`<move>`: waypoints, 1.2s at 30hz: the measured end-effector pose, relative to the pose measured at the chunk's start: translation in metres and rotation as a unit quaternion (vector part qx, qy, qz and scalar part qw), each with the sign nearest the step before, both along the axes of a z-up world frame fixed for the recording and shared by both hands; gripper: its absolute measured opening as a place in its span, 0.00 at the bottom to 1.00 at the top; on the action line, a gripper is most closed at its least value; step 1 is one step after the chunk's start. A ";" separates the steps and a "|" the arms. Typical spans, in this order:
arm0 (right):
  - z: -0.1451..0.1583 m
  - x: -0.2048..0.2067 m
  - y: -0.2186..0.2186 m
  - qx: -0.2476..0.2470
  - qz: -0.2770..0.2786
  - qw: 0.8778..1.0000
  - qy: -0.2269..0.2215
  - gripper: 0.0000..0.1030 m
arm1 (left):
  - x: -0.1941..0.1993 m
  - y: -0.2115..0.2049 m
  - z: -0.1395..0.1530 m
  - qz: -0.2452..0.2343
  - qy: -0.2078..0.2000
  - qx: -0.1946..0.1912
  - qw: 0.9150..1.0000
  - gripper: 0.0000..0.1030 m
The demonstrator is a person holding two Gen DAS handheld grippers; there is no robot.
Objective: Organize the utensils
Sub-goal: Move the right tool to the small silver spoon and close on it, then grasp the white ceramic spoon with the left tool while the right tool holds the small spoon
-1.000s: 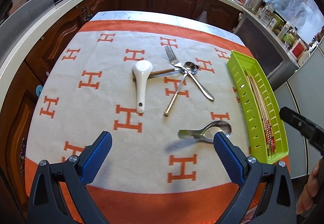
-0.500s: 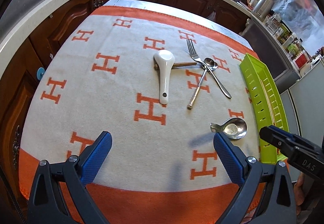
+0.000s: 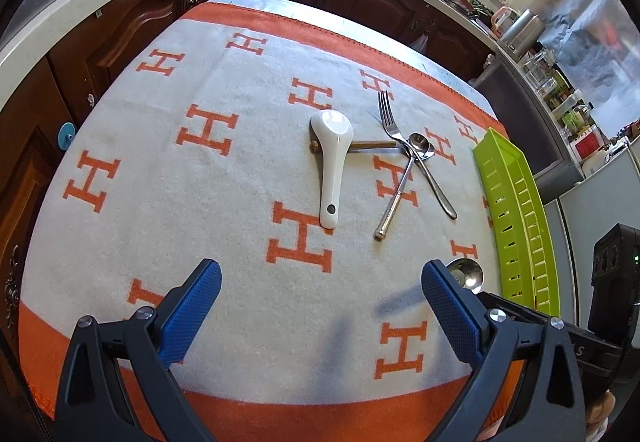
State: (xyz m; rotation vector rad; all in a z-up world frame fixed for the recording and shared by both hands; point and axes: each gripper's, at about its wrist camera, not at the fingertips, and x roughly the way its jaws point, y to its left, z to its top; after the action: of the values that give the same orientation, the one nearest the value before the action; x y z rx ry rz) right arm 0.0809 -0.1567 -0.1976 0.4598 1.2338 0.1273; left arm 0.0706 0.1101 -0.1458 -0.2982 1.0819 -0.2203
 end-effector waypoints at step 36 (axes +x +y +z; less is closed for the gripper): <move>-0.004 0.032 -0.004 -0.002 -0.039 0.995 -0.091 0.02 | 0.105 0.017 -0.039 0.008 0.058 -0.141 0.988 0.62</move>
State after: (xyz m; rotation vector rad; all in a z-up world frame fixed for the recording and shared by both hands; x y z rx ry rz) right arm 0.1131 -0.1603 -0.2013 0.4816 1.0352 0.0977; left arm 0.1751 0.1272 -0.1845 -0.5786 1.1640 -0.3464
